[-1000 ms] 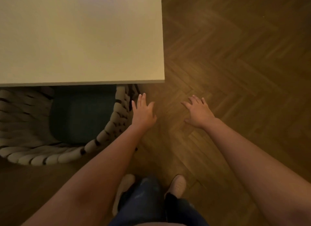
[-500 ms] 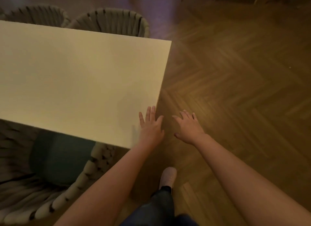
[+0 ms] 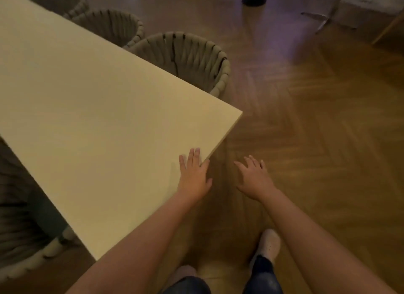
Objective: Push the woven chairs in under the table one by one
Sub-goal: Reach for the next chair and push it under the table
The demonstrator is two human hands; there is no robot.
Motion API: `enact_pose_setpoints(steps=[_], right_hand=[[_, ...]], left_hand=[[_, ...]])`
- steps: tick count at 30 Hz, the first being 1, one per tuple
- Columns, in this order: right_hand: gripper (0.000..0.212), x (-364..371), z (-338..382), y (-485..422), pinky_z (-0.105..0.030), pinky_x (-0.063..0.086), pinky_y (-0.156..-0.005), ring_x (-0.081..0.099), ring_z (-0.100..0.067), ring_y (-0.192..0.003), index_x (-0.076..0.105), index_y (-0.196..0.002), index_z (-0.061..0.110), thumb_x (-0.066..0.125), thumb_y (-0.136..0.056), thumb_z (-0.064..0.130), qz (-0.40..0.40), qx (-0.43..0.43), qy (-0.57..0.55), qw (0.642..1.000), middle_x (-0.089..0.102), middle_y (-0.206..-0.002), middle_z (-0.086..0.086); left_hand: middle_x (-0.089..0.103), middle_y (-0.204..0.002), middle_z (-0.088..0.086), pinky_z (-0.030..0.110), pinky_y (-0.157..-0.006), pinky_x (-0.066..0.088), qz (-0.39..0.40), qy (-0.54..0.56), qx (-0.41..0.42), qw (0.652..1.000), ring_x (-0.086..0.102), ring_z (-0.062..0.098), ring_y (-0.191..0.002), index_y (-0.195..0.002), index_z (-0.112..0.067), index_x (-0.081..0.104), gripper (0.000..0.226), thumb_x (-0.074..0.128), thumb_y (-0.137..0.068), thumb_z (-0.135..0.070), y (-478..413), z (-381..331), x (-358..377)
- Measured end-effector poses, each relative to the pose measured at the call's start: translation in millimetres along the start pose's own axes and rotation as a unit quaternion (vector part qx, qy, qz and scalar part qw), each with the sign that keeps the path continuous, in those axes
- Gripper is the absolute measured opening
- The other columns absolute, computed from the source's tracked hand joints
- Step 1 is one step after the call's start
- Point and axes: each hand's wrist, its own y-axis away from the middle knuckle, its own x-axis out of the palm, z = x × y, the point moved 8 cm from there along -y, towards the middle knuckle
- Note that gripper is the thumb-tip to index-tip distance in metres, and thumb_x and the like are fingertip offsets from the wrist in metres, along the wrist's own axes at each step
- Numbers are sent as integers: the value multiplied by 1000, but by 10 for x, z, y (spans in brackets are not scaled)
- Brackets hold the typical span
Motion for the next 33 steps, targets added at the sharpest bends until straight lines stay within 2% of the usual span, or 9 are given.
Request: enact_pose_setpoints(steps=[4, 7, 16, 22, 27, 33], right_hand=[[76, -443, -563, -455, -50, 4, -121, 2, -26, -150, 16, -154, 27, 56, -92, 43, -1, -71, 44, 996, 12, -161, -11], [76, -755, -877, -819, -50, 4, -121, 2, -26, -150, 16, -154, 27, 56, -92, 42, 1, -100, 59, 993, 13, -161, -11], [80, -1253, -751, -2153, -49, 4, -121, 1, -26, -150, 12, -155, 24, 59, -92, 34, 44, -249, 109, 961, 12, -161, -10], [75, -1772, -655, -3313, -47, 3, -122, 3, -26, -150, 16, -154, 25, 58, -93, 34, 51, -310, 125, 941, 14, -161, -8], [79, -2213, -678, -4143, -47, 5, -122, 7, -26, -149, 18, -153, 27, 62, -89, 40, 53, -344, 158, 924, 17, -160, -7], [82, -2540, -639, -5001, -44, 1, -122, 1, -21, -150, 13, -154, 32, 56, -89, 52, 106, -454, 224, 856, 10, -162, 1]], left_hand=[[1, -162, 12, 55, -117, -8, -27, 67, -107, 992, -8, 31, -149, -147, -25, 31, 59, 46, -95, -49, -367, -223, -179], [0, -162, 11, 56, -117, -8, -25, 99, -158, 982, -9, 31, -149, -147, -26, 31, 60, 46, -95, -51, -601, -436, -245], [0, -162, 9, 53, -115, -13, -42, 159, -264, 950, -9, 30, -149, -148, -26, 30, 64, 50, -93, -51, -1618, -469, -525], [1, -163, 6, 48, -115, -16, -72, 191, -252, 946, -11, 25, -149, -147, -27, 37, 62, 42, -94, -59, -2673, -344, -793], [2, -163, 8, 50, -115, -14, -37, 189, -280, 941, -10, 25, -149, -146, -27, 36, 61, 43, -94, -58, -3363, -172, -910], [-4, -162, 9, 51, -115, -14, 27, 199, -303, 931, -15, 24, -148, -149, -24, 30, 67, 45, -93, -58, -4286, -40, -970]])
